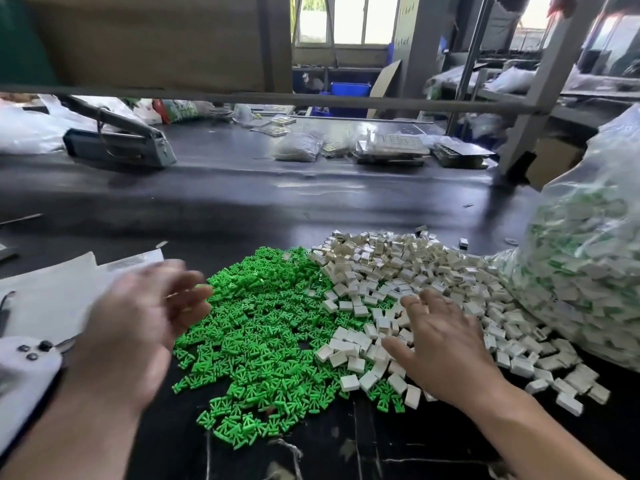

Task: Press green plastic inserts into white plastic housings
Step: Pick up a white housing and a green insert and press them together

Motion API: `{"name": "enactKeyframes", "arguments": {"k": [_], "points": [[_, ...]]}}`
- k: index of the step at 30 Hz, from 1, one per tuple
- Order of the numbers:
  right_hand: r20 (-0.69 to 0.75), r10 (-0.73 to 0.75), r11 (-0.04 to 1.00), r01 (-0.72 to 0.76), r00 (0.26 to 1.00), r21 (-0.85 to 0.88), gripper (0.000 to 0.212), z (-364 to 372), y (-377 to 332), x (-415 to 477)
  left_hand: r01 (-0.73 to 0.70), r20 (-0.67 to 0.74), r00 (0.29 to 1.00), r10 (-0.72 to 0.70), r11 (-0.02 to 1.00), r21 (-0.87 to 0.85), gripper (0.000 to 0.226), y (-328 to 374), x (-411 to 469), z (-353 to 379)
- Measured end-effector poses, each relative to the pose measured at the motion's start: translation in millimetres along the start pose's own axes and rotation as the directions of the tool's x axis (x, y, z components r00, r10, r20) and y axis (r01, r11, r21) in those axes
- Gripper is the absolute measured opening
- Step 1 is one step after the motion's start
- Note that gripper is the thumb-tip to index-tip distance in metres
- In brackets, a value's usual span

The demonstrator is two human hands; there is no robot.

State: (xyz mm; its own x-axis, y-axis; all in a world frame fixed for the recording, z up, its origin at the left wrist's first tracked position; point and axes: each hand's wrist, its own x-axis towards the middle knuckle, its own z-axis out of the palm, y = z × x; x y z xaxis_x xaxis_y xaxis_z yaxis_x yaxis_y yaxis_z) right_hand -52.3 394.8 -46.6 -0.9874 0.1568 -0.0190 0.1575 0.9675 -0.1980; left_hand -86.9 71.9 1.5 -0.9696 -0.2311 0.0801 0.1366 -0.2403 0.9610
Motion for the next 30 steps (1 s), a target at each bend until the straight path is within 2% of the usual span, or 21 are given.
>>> {"name": "enactKeyframes", "arguments": {"k": [1, 2, 3, 4, 5, 7, 9, 11, 15, 17, 18, 20, 23, 25, 28, 30], "points": [[0.007, 0.032, 0.999, -0.032, 0.999, -0.007, 0.081, -1.2, 0.9, 4.7, -0.094, 0.094, 0.994, 0.059, 0.901, 0.423, 0.012, -8.6, -0.7, 17.9], [0.022, 0.058, 0.998, -0.058, 0.998, -0.016, 0.080, -1.4, 1.0, 8.5, -0.216, 0.226, 0.971, 0.075, 0.671, 0.709, 0.022, -16.9, -2.4, 35.2], [0.041, 0.073, 0.997, -0.072, 0.996, -0.021, 0.079, -0.6, 0.0, 11.0, -0.329, 0.344, 0.938, 0.036, 0.400, 0.855, 0.037, -25.1, -7.0, 51.0], [0.058, 0.076, 0.997, -0.075, 0.995, -0.017, 0.075, 1.8, -2.1, 12.0, -0.382, 0.391, 0.920, -0.016, 0.186, 0.905, 0.054, -33.4, -11.3, 60.7], [0.061, 0.067, 0.998, -0.067, 0.996, -0.009, 0.070, 5.0, -4.9, 11.7, -0.395, 0.396, 0.914, -0.085, 0.033, 0.918, 0.066, -40.2, -15.2, 65.6], [0.014, 0.013, 1.000, -0.013, 1.000, -0.010, 0.057, 11.1, -11.5, 9.5, -0.401, 0.380, 0.910, -0.163, -0.120, 0.908, 0.086, -51.4, -19.8, 67.6], [-0.087, -0.098, 0.995, 0.097, 0.991, -0.014, 0.043, 14.0, -16.2, 9.0, -0.455, 0.428, 0.886, -0.177, -0.162, 0.876, 0.101, -62.1, -21.0, 63.7], [-0.181, -0.229, 0.973, 0.227, 0.956, -0.034, 0.032, 15.7, -18.2, 11.4, -0.484, 0.460, 0.872, -0.169, -0.156, 0.861, 0.095, -66.9, -21.5, 63.3], [-0.210, -0.340, 0.939, 0.344, 0.917, -0.019, 0.025, 17.5, -17.8, 14.8, -0.556, 0.556, 0.831, -0.030, -0.010, 0.831, 0.034, -75.8, -23.6, 71.2], [-0.225, -0.356, 0.931, 0.364, 0.907, -0.006, 0.023, 16.9, -16.3, 16.1, -0.582, 0.581, 0.813, 0.029, 0.045, 0.812, 0.014, -79.1, -22.4, 73.4], [-0.245, -0.363, 0.928, 0.373, 0.899, -0.007, 0.022, 16.7, -15.4, 16.4, -0.578, 0.577, 0.816, 0.033, 0.057, 0.814, 0.013, -79.3, -21.7, 73.8], [-0.279, -0.369, 0.925, 0.381, 0.886, -0.016, 0.020, 16.6, -15.6, 15.3, -0.557, 0.555, 0.830, 0.050, 0.052, 0.829, 0.026, -80.0, -19.8, 73.4], [-0.316, -0.353, 0.930, 0.367, 0.881, -0.016, 0.018, 15.9, -20.9, 10.2, -0.563, 0.565, 0.824, 0.053, -0.034, 0.825, 0.038, -83.4, -20.1, 70.9], [-0.360, -0.356, 0.923, 0.384, 0.863, 0.009, 0.025, 15.8, -25.1, 6.8, -0.588, 0.591, 0.806, 0.027, -0.073, 0.806, 0.032, -81.3, -22.5, 72.0], [-0.360, -0.380, 0.889, 0.444, 0.852, 0.111, 0.037, 14.5, -31.3, 0.3, -0.586, 0.585, 0.810, -0.033, -0.041, 0.809, 0.023, -76.4, -24.6, 74.6], [-0.326, -0.353, 0.864, 0.439, 0.877, 0.247, 0.029, 13.3, -33.8, -4.7, -0.599, 0.597, 0.801, -0.043, -0.018, 0.801, 0.019, -75.3, -26.2, 73.9]]}}
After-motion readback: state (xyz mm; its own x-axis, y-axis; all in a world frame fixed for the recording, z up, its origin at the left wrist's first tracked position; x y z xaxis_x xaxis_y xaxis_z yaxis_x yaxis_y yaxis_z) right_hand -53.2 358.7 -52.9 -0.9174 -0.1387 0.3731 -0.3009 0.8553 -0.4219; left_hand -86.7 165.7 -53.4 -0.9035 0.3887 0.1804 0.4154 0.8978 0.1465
